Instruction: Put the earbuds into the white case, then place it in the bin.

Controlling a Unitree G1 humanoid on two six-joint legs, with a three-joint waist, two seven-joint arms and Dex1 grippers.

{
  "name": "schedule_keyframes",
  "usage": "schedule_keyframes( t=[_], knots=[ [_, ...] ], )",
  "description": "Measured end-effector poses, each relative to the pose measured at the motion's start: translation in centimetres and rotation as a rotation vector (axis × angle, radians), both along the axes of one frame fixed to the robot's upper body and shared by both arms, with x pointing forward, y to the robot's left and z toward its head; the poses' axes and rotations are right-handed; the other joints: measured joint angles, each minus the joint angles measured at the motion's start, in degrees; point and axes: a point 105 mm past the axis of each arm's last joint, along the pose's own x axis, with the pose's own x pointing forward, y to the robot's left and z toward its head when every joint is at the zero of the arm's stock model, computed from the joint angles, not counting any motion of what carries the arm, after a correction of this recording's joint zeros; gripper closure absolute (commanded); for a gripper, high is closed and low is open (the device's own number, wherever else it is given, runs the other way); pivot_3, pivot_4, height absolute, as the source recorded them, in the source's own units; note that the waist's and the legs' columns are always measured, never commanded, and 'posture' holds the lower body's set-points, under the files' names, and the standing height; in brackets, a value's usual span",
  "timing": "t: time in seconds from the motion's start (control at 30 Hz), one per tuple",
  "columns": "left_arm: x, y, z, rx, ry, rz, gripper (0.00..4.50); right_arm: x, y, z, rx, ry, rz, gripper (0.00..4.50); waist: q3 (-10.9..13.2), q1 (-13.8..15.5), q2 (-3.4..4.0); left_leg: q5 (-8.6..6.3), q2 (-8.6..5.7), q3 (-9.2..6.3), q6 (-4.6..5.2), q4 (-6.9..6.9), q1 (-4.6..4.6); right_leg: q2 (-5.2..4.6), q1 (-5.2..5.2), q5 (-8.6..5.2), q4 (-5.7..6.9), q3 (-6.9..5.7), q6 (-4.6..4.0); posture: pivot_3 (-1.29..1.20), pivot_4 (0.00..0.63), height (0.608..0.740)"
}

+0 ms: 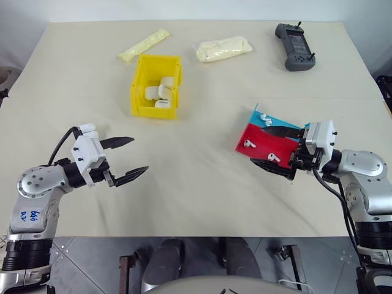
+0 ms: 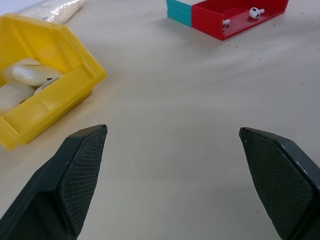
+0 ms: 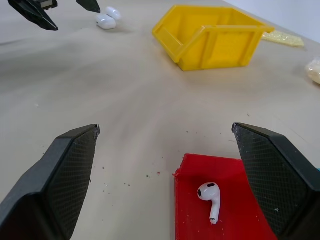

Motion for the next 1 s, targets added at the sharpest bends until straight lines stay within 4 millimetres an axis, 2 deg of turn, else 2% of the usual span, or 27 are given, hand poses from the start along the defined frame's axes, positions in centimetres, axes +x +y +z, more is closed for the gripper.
schedule_keyframes(
  t=[0.37,0.47,0.57,0.67,0.8,1.0],
  knots=[
    [-0.1,1.0,-0.5,-0.019,0.010,0.087,0.00,0.1,-0.1,-0.5,0.003,0.009,0.017,0.05,0.0,0.0,0.00,0.00,0.01,0.00,0.00,0.00,0.00,0.00,0.00,0.00,0.00,0.00,0.00,0.00,0.150,0.740],
    [-0.1,2.5,-0.3,-0.051,-0.005,0.207,0.00,0.0,0.5,-0.5,0.016,0.006,0.046,0.05,0.0,-0.1,0.00,0.00,0.04,0.00,0.00,-0.01,0.00,0.02,-0.01,0.00,0.00,0.01,0.00,0.00,0.150,0.740],
    [-0.4,4.3,-0.1,-0.112,-0.032,0.386,0.00,0.0,2.0,-0.1,0.045,-0.021,0.099,0.05,0.0,-0.3,0.00,-0.02,0.11,0.02,-0.04,-0.01,0.01,0.06,-0.03,0.00,0.01,0.02,0.00,0.00,0.150,0.740],
    [-1.9,6.2,-1.0,-0.162,0.014,0.573,0.00,-0.2,3.9,0.8,0.093,-0.056,0.152,0.05,0.0,-0.2,0.00,-0.06,0.18,0.02,-0.10,-0.01,0.01,0.06,-0.03,-0.01,0.01,0.04,-0.01,0.00,0.150,0.740],
    [-5.1,8.4,-2.5,-0.224,0.088,0.825,0.00,-0.6,6.8,2.2,0.163,-0.102,0.238,0.05,0.0,0.0,-0.03,-0.07,0.18,0.02,-0.11,0.02,0.00,0.06,-0.01,-0.01,-0.03,0.06,-0.02,0.00,0.150,0.740],
    [-8.6,12.1,-4.8,-0.325,0.199,1.236,0.00,-1.8,8.4,3.0,0.158,-0.132,0.326,0.05,0.0,1.5,-0.10,-0.07,0.14,-0.05,-0.10,0.08,0.03,0.09,0.03,-0.02,-0.11,0.06,-0.05,0.00,0.150,0.740]
  ],
)
